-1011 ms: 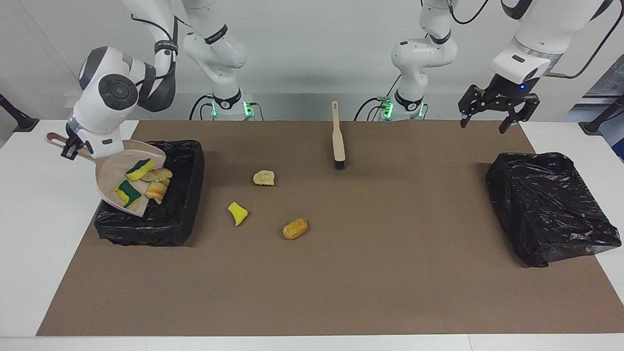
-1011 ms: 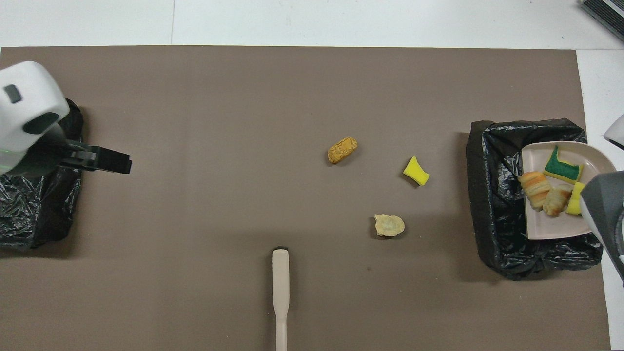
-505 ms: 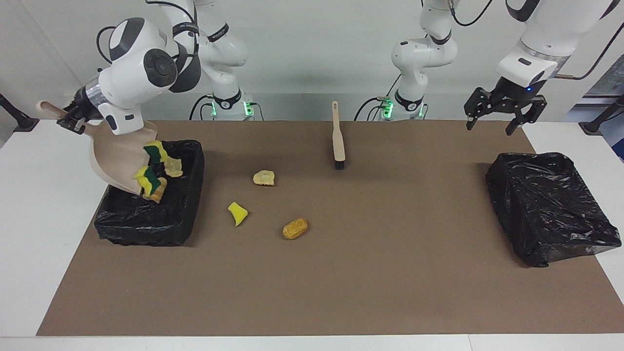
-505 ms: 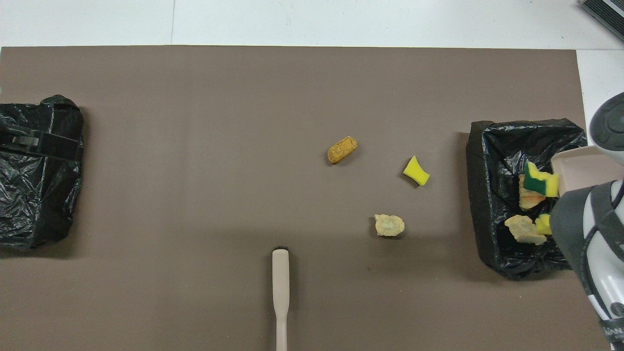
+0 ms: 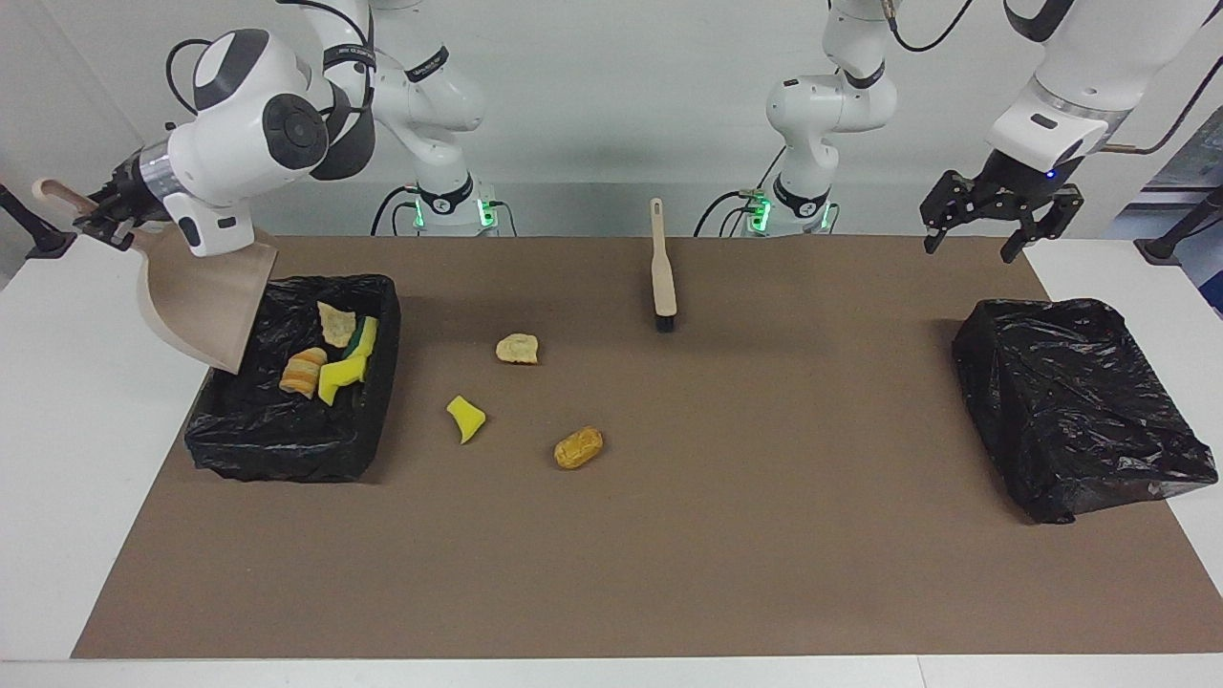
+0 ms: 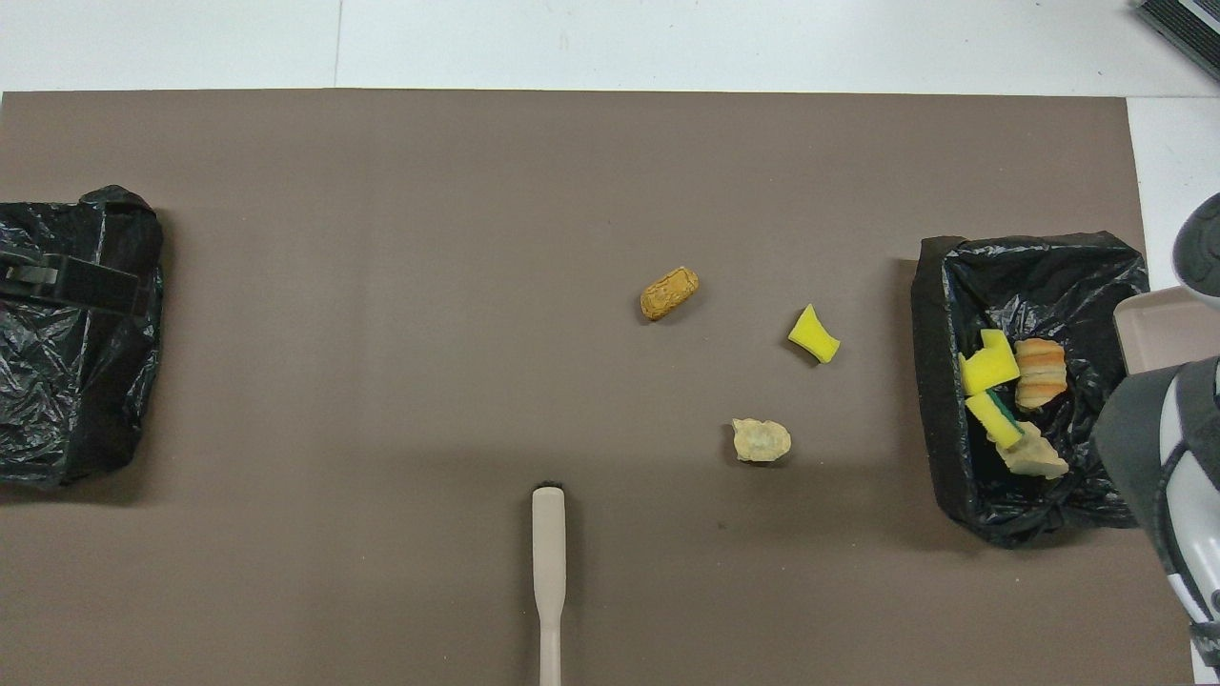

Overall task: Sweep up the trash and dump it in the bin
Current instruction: 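Tip the dustpan over the bin with the right gripper, then bring the empty dustpan back to the mat with the right gripper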

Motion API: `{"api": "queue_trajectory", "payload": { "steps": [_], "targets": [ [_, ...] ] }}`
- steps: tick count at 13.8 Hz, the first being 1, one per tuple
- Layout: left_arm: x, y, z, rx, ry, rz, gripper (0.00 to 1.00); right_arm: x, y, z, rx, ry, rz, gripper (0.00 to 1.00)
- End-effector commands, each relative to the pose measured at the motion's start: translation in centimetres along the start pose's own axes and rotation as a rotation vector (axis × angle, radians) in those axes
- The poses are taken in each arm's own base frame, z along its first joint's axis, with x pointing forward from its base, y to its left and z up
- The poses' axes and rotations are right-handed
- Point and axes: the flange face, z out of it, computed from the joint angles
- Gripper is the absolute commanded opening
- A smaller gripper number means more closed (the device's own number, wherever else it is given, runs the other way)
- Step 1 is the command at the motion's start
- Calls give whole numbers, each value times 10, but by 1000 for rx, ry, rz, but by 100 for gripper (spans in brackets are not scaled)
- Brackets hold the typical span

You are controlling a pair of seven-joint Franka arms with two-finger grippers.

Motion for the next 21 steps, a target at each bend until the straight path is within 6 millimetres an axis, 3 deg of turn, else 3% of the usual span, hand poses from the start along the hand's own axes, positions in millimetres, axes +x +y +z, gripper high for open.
{"api": "queue_trajectory", "payload": {
  "steps": [1, 3, 12, 16, 19, 21],
  "targets": [
    [-1, 5, -10, 18, -4, 12, 100, -9, -2, -4, -5, 92, 38, 0],
    [-10, -14, -13, 10, -10, -22, 100, -1, -2, -6, -1, 173, 93, 0],
    [-16, -13, -8, 3, -50, -35, 100, 37, 1, -9, 69, 626, 300, 0],
    [-17, -9, -9, 3, -49, -29, 100, 56, 3, -37, 136, 799, 455, 0],
    [-17, -11, -8, 1, -50, -28, 100, 100, 9, -80, 169, 824, 557, 0],
    [-17, -13, -8, 3, -50, -30, 100, 141, 16, -115, 226, 838, 647, 0]
  ]
}}
